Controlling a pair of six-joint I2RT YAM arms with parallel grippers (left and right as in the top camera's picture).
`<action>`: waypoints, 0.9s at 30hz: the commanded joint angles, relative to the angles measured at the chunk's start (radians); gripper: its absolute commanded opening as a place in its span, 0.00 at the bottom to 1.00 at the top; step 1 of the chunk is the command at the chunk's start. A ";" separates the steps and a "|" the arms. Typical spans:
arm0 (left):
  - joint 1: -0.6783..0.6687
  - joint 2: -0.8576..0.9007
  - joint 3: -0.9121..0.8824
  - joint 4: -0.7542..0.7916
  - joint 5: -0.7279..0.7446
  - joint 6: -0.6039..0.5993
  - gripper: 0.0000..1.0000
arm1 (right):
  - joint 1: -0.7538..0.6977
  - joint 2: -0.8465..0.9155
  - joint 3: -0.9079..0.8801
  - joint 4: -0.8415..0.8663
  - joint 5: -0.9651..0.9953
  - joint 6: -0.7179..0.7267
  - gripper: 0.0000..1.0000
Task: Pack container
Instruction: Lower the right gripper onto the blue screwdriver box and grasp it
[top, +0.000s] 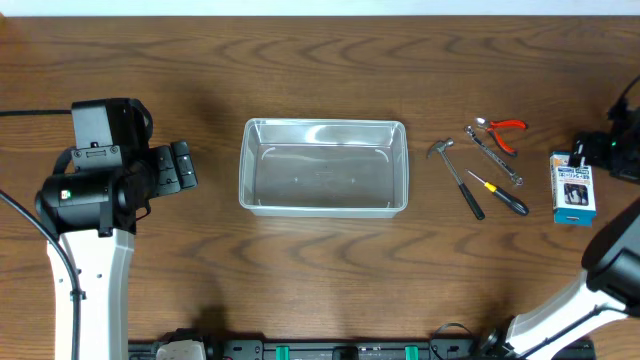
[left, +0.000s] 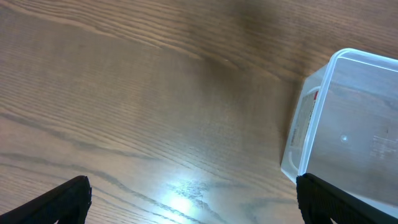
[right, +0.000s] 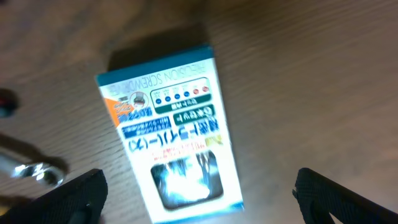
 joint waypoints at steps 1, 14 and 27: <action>0.004 -0.007 0.003 0.000 0.011 -0.003 0.98 | 0.005 0.036 0.011 0.007 -0.027 -0.068 0.99; 0.004 -0.007 0.003 0.004 0.011 -0.003 0.98 | 0.006 0.118 -0.001 0.010 -0.068 -0.134 0.99; 0.004 -0.007 0.003 0.003 0.011 -0.002 0.98 | 0.005 0.130 -0.031 0.024 -0.040 -0.118 0.99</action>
